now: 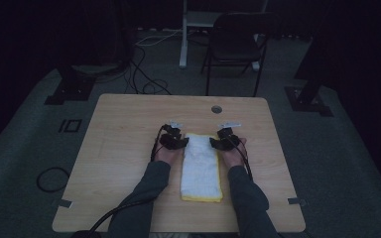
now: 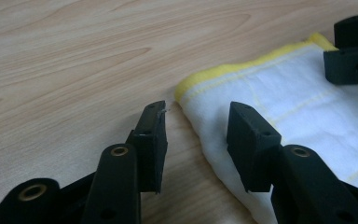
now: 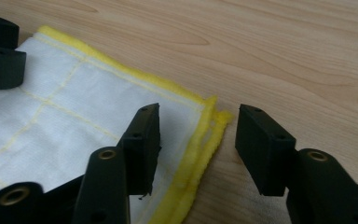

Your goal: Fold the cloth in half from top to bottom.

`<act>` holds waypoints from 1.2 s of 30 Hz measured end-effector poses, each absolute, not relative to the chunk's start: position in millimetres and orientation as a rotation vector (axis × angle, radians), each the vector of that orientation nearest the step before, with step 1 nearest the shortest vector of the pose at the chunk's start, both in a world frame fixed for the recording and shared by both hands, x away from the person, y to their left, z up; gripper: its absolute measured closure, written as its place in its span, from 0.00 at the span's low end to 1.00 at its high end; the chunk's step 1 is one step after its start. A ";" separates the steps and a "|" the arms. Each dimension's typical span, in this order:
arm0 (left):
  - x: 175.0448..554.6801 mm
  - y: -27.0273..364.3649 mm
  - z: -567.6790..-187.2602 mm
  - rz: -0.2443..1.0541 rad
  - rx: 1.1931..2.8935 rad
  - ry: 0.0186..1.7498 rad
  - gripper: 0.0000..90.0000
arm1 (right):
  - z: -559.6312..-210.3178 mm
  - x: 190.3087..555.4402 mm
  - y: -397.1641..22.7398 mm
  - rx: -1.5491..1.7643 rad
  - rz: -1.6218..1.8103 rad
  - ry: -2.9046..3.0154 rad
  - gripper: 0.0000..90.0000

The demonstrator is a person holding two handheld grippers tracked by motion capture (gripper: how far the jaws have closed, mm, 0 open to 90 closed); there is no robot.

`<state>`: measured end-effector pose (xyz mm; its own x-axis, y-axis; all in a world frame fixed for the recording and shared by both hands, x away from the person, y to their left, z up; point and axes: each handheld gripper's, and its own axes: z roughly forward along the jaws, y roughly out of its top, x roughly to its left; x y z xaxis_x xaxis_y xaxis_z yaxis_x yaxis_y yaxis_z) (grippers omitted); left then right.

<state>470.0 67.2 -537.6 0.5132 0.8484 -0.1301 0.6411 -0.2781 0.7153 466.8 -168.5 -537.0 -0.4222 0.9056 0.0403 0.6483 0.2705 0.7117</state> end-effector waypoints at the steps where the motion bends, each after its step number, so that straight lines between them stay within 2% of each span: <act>1: 471.2 67.9 -538.3 0.352 2.020 1.218 0.64 | -537.4 468.0 -168.6 1.411 0.940 2.176 0.53; 8: 474.6 64.8 -539.4 0.346 2.004 1.222 0.62 | -539.1 470.0 -170.7 1.418 0.946 2.186 0.52; 10: 475.0 63.3 -539.0 0.336 1.999 1.232 0.63 | -538.6 470.2 -170.4 1.421 0.942 2.190 0.54; 14: 473.1 56.7 -539.0 0.316 2.020 1.196 0.67 | -536.9 468.6 -166.8 1.403 0.947 2.220 0.70; 16: 473.8 54.7 -538.2 0.297 2.025 1.204 0.73 | -536.2 468.7 -166.0 1.404 0.959 2.237 0.76; 19: 475.2 54.1 -537.2 0.267 2.039 1.209 0.87 | -535.5 468.8 -164.8 1.414 0.970 2.254 0.87; 21: 475.3 53.9 -537.1 0.261 2.040 1.210 0.91 | -535.5 469.3 -164.6 1.419 0.987 2.268 0.92; 26: 478.0 53.4 -533.3 0.254 2.062 1.209 0.95 | -535.2 469.3 -166.3 1.428 1.002 2.256 0.94; 36: 478.6 55.5 -513.5 0.299 2.038 1.160 0.95 | -522.2 467.0 -168.4 1.399 1.038 2.213 0.94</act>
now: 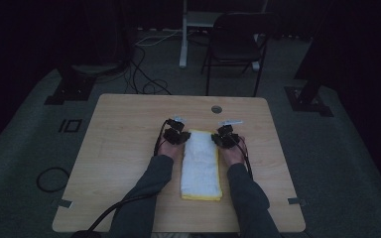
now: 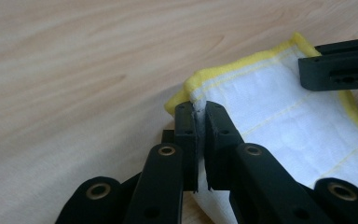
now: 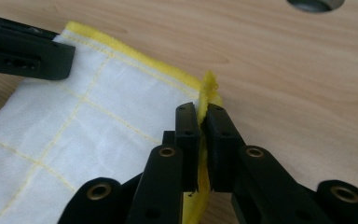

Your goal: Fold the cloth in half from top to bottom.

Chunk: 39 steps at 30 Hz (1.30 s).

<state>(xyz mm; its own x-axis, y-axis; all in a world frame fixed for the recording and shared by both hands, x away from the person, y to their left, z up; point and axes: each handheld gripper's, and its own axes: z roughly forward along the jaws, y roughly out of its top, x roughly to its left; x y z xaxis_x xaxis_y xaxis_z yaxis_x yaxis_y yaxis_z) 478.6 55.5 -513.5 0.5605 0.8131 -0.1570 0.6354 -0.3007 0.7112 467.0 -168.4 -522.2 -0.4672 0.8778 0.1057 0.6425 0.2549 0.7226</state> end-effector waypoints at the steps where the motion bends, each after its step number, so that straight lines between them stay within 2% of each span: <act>1: 478.3 55.8 -511.1 0.304 2.032 1.156 0.95 | -519.9 466.6 -168.5 1.397 1.042 2.209 0.94; 9: 477.2 58.0 -498.6 0.327 2.014 1.119 0.95 | -504.4 464.5 -169.8 1.352 1.077 2.187 0.94; 39: 477.3 60.0 -469.2 0.354 1.962 1.058 0.95 | -480.2 462.1 -174.2 1.266 1.130 2.130 0.94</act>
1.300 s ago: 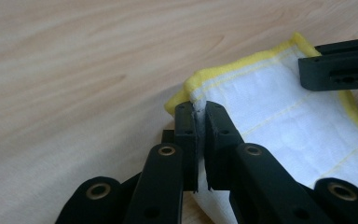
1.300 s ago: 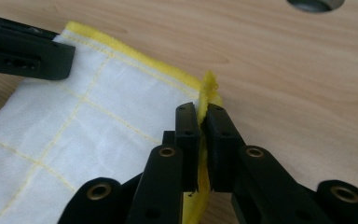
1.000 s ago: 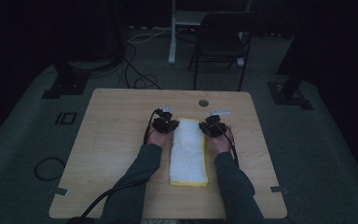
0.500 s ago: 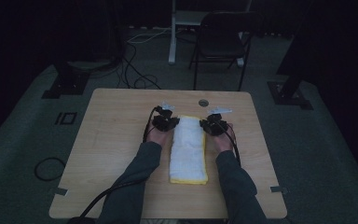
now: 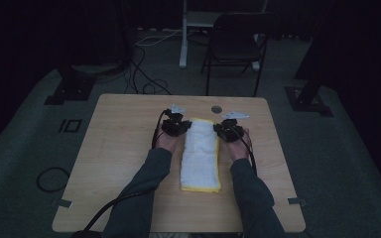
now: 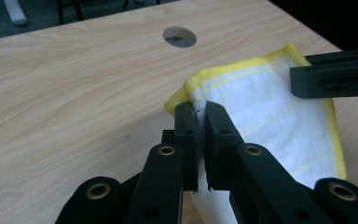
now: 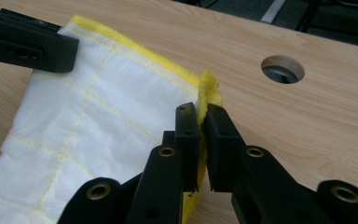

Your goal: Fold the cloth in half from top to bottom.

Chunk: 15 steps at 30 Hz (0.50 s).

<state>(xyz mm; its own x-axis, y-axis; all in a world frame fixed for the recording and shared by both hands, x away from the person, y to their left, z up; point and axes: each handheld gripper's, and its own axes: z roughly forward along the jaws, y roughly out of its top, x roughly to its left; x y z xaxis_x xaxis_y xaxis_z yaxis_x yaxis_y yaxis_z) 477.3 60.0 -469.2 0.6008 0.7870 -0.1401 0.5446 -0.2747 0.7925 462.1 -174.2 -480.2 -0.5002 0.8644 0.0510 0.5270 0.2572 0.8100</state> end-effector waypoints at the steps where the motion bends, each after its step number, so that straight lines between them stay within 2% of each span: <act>1: 476.7 59.8 -468.4 0.356 1.961 1.057 0.95 | -479.3 461.7 -174.6 1.264 1.134 2.126 0.94; 15: 462.6 63.1 -460.0 0.390 1.945 0.991 0.95 | -471.0 449.9 -175.6 1.220 1.170 2.091 0.94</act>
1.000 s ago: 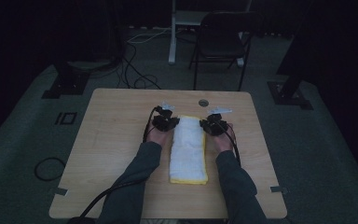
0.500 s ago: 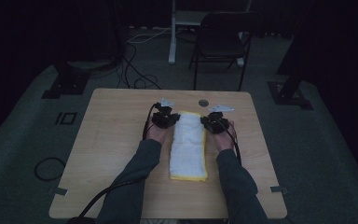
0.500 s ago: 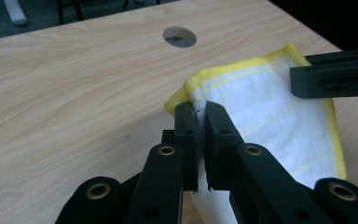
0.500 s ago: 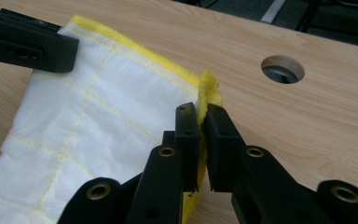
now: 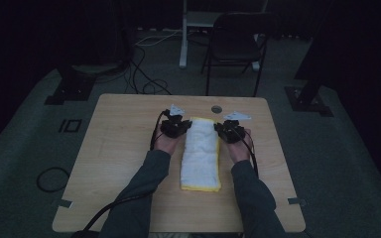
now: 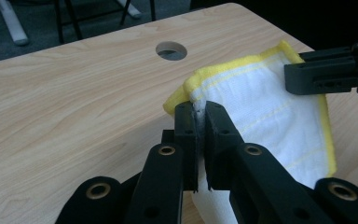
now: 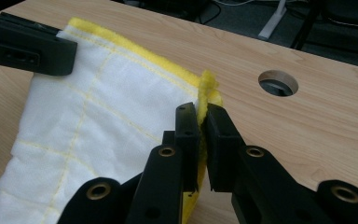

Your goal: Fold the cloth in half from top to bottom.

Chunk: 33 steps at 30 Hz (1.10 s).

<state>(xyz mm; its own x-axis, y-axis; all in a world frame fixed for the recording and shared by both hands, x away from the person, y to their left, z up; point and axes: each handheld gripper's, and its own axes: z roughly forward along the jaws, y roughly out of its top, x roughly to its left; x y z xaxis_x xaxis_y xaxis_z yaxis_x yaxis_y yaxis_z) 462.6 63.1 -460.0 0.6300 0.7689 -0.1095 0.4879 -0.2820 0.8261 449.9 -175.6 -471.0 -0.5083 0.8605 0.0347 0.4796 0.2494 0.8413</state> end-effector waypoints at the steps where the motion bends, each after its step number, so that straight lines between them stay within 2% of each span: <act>1: 461.2 63.1 -459.6 0.394 1.946 0.987 0.95 | -471.4 448.6 -176.0 1.216 1.173 2.092 0.94; 33: 425.2 75.6 -470.2 0.354 1.912 0.939 0.95 | -477.1 408.8 -176.6 1.143 1.226 2.088 0.94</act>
